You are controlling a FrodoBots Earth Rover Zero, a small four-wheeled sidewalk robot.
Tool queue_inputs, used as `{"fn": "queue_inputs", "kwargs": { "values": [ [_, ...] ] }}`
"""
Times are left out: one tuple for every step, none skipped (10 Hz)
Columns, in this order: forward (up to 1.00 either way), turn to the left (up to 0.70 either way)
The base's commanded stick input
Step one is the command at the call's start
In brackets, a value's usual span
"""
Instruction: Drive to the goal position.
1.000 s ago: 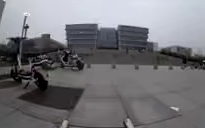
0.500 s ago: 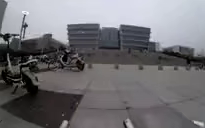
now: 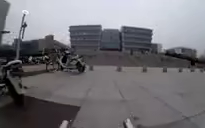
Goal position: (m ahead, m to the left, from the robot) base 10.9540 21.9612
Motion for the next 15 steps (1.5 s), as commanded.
{"fn": "queue_inputs", "kwargs": {
  "values": [
    [0.85,-0.34],
    [0.85,-0.34],
    [0.85,-0.34],
    [0.85,-0.34],
    [0.85,-0.34],
    [0.85,-0.03],
    [0.85,-0.03],
    [0.85,-0.03],
    [0.85,-0.03],
    [0.85,-0.03],
    [0.85,-0.03],
    [0.85,-0.03],
    [0.85,-0.03],
    [0.85,-0.03],
    [0.85,-0.03]
  ]
}}
